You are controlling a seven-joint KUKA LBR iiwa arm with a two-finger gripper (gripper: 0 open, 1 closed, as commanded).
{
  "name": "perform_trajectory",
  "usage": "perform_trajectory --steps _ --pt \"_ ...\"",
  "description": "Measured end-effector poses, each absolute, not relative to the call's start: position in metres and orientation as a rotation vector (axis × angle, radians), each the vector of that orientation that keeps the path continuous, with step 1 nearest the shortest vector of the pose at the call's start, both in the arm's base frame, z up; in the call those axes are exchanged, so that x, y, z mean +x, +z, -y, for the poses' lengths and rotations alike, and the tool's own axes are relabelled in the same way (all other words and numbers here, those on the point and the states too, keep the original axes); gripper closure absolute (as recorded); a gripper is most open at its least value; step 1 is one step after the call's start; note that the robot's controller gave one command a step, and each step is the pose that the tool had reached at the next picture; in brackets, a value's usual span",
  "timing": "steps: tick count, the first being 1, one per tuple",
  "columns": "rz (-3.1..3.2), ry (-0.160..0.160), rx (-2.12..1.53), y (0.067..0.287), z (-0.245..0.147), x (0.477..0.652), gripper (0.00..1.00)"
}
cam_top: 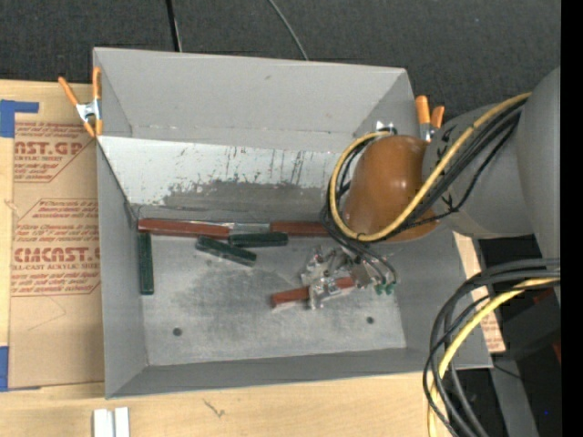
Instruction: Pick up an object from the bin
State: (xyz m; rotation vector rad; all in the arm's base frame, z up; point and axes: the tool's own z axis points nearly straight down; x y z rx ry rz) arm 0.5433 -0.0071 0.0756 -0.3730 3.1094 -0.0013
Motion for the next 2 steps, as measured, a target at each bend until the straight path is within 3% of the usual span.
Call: perform_trajectory --steps 1,2 --pt "-3.109 -0.001 -0.373 0.076 0.007 0.543 1.00" --pt "-3.113 0.001 -0.430 0.256 0.001 0.559 1.00"
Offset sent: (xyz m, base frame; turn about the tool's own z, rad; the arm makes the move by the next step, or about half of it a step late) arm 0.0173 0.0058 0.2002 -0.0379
